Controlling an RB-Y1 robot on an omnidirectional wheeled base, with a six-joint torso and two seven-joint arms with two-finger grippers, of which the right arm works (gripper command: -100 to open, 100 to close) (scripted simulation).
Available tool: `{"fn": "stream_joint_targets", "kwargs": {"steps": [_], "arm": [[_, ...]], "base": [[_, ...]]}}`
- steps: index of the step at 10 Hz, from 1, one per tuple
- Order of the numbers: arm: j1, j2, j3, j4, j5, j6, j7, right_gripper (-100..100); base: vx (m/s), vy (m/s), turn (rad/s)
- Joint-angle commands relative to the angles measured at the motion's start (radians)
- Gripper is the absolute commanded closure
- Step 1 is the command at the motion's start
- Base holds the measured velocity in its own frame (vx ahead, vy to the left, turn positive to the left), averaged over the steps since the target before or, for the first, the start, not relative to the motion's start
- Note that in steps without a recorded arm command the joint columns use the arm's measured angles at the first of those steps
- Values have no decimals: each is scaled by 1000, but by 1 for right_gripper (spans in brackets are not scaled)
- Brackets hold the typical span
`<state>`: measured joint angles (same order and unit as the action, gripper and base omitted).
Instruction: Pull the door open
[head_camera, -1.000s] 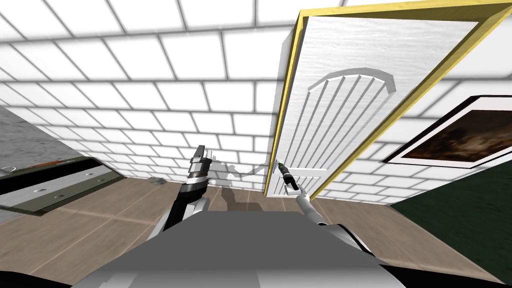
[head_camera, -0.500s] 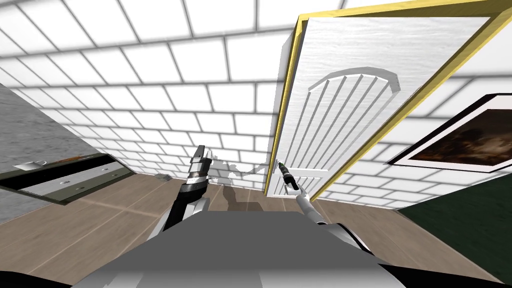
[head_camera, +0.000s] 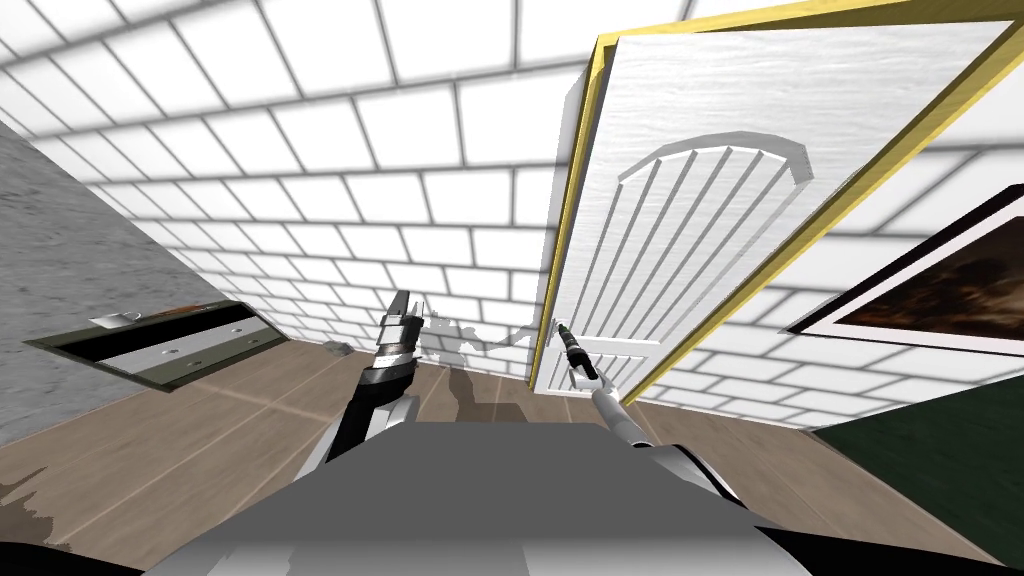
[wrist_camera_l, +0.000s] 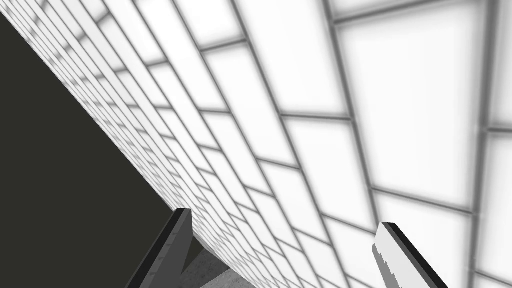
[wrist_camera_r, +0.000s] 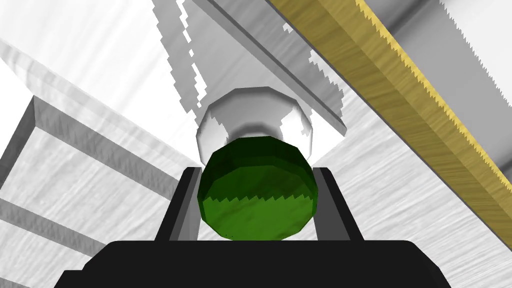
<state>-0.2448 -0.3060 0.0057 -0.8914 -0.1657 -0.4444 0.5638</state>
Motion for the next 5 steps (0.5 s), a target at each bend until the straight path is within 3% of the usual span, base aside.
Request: {"fn": "stream_joint_targets", "kwargs": {"steps": [1,5], "arm": [[-3,2,1,5,-15,-2,-50,100],[-9,1,0,14,-41,-5,-134,100]], "base": [[-38,-16,75],[-42,-29,63]]}}
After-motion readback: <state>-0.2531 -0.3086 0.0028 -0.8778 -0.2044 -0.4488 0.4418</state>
